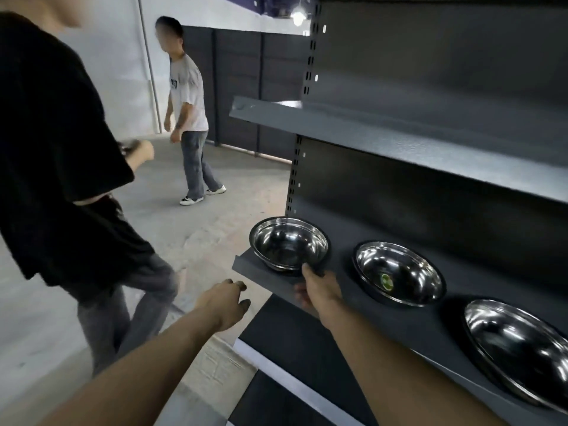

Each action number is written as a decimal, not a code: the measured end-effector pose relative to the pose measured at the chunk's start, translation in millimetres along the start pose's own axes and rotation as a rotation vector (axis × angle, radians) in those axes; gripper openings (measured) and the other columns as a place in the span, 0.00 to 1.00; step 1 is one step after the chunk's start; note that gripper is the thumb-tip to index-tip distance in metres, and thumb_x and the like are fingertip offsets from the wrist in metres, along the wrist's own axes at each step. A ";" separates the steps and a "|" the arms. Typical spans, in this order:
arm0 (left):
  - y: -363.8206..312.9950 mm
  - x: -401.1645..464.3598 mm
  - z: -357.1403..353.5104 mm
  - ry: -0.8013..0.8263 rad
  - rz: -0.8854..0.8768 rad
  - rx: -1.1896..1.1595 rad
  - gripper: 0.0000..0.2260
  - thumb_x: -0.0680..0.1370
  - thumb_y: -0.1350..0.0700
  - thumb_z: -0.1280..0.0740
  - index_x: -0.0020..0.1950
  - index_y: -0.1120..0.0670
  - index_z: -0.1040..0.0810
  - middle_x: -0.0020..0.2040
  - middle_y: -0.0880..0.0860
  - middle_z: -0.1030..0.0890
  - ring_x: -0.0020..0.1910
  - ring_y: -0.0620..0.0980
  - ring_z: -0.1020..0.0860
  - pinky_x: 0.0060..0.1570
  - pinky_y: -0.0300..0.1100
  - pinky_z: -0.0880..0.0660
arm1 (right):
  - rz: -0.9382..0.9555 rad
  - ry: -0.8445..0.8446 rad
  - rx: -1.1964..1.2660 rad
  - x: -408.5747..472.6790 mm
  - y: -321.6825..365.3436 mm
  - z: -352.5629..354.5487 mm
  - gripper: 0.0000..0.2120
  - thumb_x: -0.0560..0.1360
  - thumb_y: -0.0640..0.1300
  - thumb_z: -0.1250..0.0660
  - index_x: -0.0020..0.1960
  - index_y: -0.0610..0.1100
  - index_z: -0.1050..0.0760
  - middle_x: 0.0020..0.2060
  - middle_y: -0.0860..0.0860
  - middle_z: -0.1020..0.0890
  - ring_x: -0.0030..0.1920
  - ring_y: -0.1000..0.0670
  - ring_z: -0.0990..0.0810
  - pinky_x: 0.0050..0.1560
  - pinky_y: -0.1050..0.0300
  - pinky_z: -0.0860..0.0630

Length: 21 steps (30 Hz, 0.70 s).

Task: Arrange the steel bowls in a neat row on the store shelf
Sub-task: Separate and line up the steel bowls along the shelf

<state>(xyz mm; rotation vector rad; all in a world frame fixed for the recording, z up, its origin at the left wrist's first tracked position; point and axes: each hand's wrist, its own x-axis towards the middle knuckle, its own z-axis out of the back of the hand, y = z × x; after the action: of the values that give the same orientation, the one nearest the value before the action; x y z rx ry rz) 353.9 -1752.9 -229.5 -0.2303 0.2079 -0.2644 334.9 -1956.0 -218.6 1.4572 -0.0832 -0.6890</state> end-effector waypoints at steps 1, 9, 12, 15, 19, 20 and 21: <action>6.5 5.8 2.7 -0.007 -0.004 -0.005 0.22 0.81 0.46 0.42 0.74 0.51 0.32 0.70 0.53 0.28 0.65 0.56 0.26 0.63 0.48 0.28 | -0.015 -0.009 0.033 3.3 2.5 -9.4 0.21 0.78 0.53 0.33 0.63 0.40 0.30 0.37 0.43 0.16 0.28 0.49 0.20 0.22 0.62 0.27; 45.3 36.0 13.2 -0.016 -0.034 -0.009 0.20 0.81 0.48 0.41 0.72 0.52 0.30 0.70 0.54 0.28 0.66 0.56 0.27 0.64 0.49 0.29 | -0.028 -0.209 0.128 16.5 5.7 -49.6 0.14 0.80 0.41 0.38 0.62 0.34 0.28 0.36 0.43 0.17 0.28 0.50 0.22 0.23 0.63 0.27; 47.9 39.6 8.1 -0.006 -0.055 -0.021 0.20 0.81 0.49 0.41 0.71 0.53 0.30 0.70 0.54 0.27 0.66 0.56 0.26 0.64 0.49 0.29 | -0.022 -0.244 0.010 17.7 2.7 -40.9 0.15 0.78 0.42 0.39 0.59 0.33 0.24 0.43 0.42 0.14 0.37 0.48 0.19 0.33 0.59 0.23; 44.2 39.9 0.8 0.017 -0.057 -0.030 0.21 0.81 0.47 0.41 0.72 0.52 0.31 0.71 0.53 0.27 0.67 0.54 0.27 0.66 0.49 0.29 | -0.001 -0.238 -0.026 17.8 2.2 -30.5 0.14 0.77 0.42 0.39 0.55 0.34 0.21 0.43 0.42 0.14 0.39 0.48 0.19 0.48 0.51 0.20; 36.6 37.3 -4.2 0.055 -0.061 -0.012 0.22 0.81 0.45 0.40 0.73 0.51 0.31 0.71 0.53 0.28 0.68 0.54 0.28 0.67 0.50 0.30 | 0.007 -0.179 -0.026 15.3 0.1 -19.2 0.16 0.80 0.46 0.39 0.54 0.34 0.20 0.36 0.46 0.16 0.34 0.49 0.22 0.46 0.51 0.22; 34.3 36.8 -4.8 0.067 -0.064 -0.006 0.22 0.81 0.45 0.40 0.73 0.51 0.30 0.71 0.53 0.28 0.68 0.54 0.28 0.68 0.49 0.30 | -0.002 -0.155 -0.012 12.4 -0.6 -16.7 0.18 0.80 0.50 0.39 0.55 0.35 0.21 0.35 0.46 0.18 0.33 0.50 0.22 0.45 0.52 0.21; 31.1 36.3 -5.0 0.082 -0.068 0.001 0.22 0.81 0.45 0.40 0.73 0.51 0.30 0.71 0.53 0.28 0.69 0.53 0.28 0.68 0.48 0.31 | -0.014 -0.138 0.001 8.9 -1.3 -14.3 0.20 0.81 0.53 0.39 0.56 0.36 0.23 0.36 0.46 0.18 0.32 0.51 0.22 0.42 0.55 0.21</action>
<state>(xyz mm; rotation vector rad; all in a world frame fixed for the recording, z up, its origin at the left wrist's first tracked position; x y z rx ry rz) 394.2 -1735.0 -248.3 -0.2256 0.2816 -0.3414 348.1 -1947.7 -225.0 1.4113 -0.1801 -0.8007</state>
